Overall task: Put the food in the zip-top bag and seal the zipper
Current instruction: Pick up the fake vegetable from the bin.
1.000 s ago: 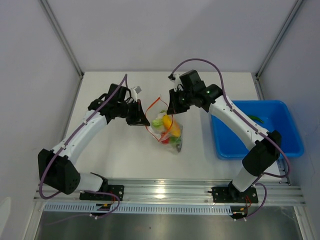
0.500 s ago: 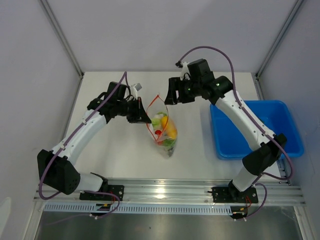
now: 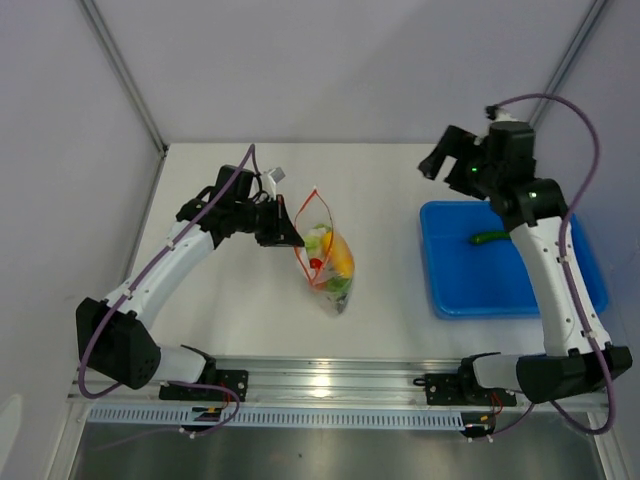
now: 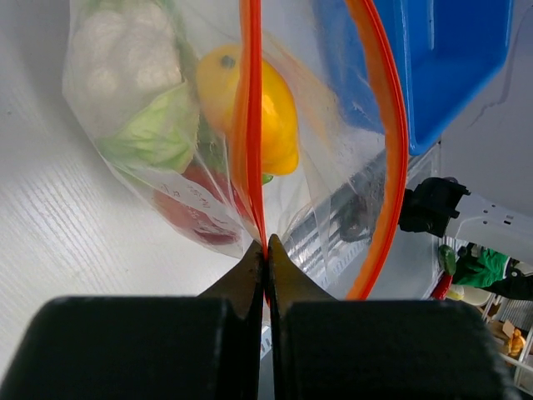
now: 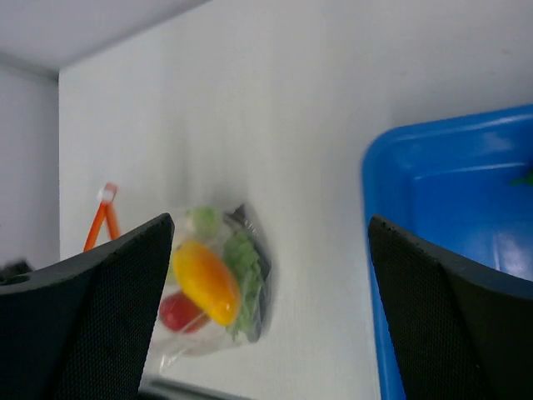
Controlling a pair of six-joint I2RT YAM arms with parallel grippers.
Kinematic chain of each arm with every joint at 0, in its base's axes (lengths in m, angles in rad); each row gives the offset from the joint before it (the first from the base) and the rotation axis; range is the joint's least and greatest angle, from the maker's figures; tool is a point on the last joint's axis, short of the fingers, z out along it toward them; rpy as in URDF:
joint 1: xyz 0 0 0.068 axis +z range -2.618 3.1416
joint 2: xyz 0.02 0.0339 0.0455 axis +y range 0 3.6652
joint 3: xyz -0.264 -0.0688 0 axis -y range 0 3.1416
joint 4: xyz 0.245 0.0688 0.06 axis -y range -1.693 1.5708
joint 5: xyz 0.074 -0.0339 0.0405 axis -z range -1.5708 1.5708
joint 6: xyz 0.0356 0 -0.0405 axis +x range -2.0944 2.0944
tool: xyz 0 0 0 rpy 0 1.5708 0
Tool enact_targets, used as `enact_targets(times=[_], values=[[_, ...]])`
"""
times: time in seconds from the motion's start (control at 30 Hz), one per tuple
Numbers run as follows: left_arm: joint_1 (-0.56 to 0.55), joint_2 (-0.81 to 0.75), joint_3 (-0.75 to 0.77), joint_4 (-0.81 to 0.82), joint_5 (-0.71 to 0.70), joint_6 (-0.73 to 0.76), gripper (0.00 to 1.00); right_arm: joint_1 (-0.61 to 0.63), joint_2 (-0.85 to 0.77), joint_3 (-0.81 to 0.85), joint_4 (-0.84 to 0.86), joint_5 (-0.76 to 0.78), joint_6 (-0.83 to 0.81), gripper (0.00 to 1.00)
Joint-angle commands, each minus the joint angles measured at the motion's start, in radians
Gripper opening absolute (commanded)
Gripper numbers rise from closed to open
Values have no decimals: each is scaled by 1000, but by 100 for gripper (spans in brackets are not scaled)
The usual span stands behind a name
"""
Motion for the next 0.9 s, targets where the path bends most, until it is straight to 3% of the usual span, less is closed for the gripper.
enact_targets(times=[0.0, 0.07, 0.17, 0.3, 0.6, 0.87], values=[[-4, -23, -11, 36, 35, 3, 1, -198, -3, -73, 21, -78, 158, 99], [-4, -26, -13, 35, 36, 8, 1, -316, 14, -135, -16, -133, 196, 100], [-4, -27, -13, 33, 36, 19, 1, -393, -6, -275, 23, -173, 248, 93], [-4, -26, -13, 36, 36, 29, 0, -474, -33, -404, 109, -76, 279, 81], [-3, -21, -20, 33, 41, 39, 1, -534, 19, -560, 257, 38, 320, 68], [8, -18, -20, 39, 47, 43, 1, -534, 74, -673, 431, 179, 383, 68]])
